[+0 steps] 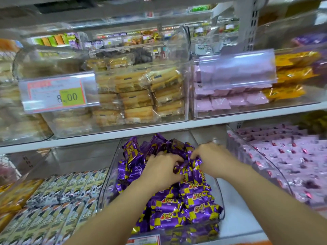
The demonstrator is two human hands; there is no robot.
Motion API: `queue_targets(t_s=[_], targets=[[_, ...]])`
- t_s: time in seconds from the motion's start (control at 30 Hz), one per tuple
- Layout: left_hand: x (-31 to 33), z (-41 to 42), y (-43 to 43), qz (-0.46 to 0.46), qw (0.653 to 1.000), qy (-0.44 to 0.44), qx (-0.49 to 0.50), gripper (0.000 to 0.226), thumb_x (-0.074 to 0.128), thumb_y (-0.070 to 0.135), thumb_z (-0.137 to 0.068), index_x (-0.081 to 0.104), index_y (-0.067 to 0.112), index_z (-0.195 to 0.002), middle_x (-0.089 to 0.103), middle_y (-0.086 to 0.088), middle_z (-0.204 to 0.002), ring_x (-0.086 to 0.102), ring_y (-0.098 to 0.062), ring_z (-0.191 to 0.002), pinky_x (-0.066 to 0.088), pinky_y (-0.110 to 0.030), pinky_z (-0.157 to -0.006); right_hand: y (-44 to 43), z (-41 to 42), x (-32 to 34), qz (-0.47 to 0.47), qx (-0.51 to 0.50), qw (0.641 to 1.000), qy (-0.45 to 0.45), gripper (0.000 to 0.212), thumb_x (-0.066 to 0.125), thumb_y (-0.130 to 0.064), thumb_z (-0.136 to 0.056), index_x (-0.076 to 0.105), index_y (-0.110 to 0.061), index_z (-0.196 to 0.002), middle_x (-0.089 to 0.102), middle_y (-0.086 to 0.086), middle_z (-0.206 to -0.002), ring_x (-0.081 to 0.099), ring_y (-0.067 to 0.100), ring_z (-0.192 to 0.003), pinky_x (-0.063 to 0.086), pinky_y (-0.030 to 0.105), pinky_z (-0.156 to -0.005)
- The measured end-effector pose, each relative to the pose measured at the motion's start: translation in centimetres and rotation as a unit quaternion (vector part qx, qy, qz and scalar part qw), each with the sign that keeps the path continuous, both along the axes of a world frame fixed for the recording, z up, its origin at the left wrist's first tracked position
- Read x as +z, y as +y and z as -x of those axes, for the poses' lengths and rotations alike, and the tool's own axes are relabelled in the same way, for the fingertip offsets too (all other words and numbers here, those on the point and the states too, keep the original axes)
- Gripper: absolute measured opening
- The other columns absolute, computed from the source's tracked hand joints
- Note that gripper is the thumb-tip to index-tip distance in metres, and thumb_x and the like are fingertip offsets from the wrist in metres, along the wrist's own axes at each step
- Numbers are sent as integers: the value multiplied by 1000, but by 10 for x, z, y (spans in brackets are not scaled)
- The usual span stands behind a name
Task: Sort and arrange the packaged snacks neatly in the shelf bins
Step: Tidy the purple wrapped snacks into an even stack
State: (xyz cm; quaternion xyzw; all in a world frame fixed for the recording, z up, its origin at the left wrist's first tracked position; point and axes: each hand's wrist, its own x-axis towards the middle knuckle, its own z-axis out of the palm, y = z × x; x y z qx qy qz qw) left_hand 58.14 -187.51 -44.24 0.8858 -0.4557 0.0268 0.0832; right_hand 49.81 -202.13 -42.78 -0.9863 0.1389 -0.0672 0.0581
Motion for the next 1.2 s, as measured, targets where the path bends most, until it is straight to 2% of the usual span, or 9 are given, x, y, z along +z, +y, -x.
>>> queue_targets(t_s=[0.2,0.3,0.43,0.6,0.8,0.9,0.97,1.1,1.2], targets=[[-2,-3,12,169,975,139,-25,44,68,25,-85,56,31,-127,54,8,-111,52,-5,-106,43,-19,-88,-6,-2,0,-45,5,997,-68,23,62,-14,-81,69,-36,-84,61,-2,-94,62,18,-92,41,19,-74],[-1,-6,17,207,963,170,-26,45,66,23,-86,54,32,-129,55,9,-115,56,-8,-94,45,-14,-81,-10,6,11,-98,46,984,-139,18,63,-13,-81,65,-31,-80,65,-3,-89,59,16,-91,43,24,-76],[-2,-8,21,281,933,224,-4,43,62,17,-88,54,30,-128,55,17,-113,51,12,-85,34,3,-74,-9,19,17,-150,78,964,-206,24,64,-16,-82,51,-33,-72,64,-1,-95,57,19,-99,40,29,-79],[1,-8,25,352,895,273,7,39,63,15,-88,52,36,-120,65,10,-111,65,-9,-87,51,-20,-72,0,26,12,-181,56,958,-217,20,58,-24,-88,45,-33,-75,61,-1,-74,53,12,-77,44,29,-70],[0,-5,32,338,913,223,38,34,63,24,-89,51,35,-119,64,-10,-80,46,-3,-48,34,-13,-47,8,26,14,-242,-35,927,-286,25,59,-18,-89,43,-25,-70,55,-2,-62,52,9,-46,36,17,-50],[-3,0,33,375,886,266,57,39,70,22,-84,53,32,-117,64,7,-92,60,5,-72,50,-15,-67,18,27,9,-385,-56,877,-281,21,60,-9,-89,47,-16,-73,61,2,-68,67,12,-51,51,39,-58],[-4,2,32,403,863,295,79,46,75,22,-80,54,28,-121,63,3,-108,64,-9,-93,54,-30,-83,25,27,5,-447,-41,855,-258,22,59,-2,-88,46,-12,-72,63,8,-75,68,14,-54,52,48,-63],[-4,8,31,442,839,306,83,39,73,9,-80,53,33,-103,60,9,-105,59,-7,-97,49,-24,-84,30,29,6,-476,-8,848,-234,25,58,3,-88,46,-11,-71,61,3,-93,69,14,-55,50,22,-52],[-5,12,29,458,836,292,83,41,67,2,-80,55,38,-98,62,8,-108,60,-10,-103,49,-27,-90,34,31,5,-496,1,835,-240,23,58,2,-88,45,-9,-71,60,3,-97,71,19,-62,52,19,-53]])
